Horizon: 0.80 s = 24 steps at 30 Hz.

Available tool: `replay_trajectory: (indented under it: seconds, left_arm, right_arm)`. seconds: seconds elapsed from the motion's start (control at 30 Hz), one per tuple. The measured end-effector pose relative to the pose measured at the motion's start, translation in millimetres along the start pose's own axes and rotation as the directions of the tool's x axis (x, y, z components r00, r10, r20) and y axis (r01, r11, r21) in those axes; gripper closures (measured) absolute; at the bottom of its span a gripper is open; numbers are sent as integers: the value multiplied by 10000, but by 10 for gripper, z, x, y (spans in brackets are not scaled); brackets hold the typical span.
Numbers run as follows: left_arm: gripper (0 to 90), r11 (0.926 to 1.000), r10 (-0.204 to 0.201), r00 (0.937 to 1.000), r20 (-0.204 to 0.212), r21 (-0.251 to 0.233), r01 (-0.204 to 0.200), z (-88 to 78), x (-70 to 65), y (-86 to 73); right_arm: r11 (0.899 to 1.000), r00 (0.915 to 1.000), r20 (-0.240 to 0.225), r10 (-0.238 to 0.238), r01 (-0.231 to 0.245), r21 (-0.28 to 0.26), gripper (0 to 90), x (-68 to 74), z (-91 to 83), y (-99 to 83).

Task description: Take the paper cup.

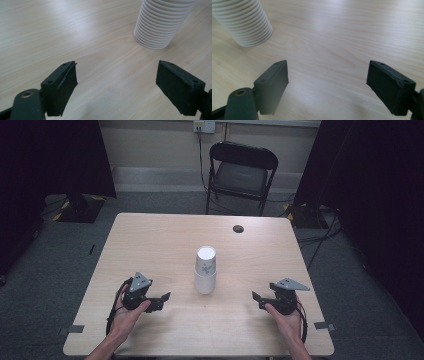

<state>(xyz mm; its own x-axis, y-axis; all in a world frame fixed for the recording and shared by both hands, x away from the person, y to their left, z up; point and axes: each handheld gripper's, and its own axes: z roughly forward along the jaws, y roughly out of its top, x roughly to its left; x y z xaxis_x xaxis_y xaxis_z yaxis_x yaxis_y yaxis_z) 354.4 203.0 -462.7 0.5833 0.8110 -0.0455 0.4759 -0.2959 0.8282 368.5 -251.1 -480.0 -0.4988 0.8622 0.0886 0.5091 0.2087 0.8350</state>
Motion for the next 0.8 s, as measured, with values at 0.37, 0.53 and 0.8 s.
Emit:
replay_trajectory:
  seconds: [0.37, 0.53, 0.8]
  left_arm:
    - [221, 9964, 62, 10000, -62, -849, -67, 19, -45, 20]
    - [277, 9968, 399, 9971, 645, -718, -352, 9, -120, 85]
    - [231, 9937, 272, 9875, 1551, -1119, -98, -37, -236, 170]
  right_arm:
    - [9959, 9957, -260, -890, 893, 107, 254, 106, -29, -8]
    - [9951, 9941, -475, -971, 978, 129, 241, 149, -37, -3]
    - [9939, 9915, -742, -1072, 1088, 170, 255, 211, -44, 18]
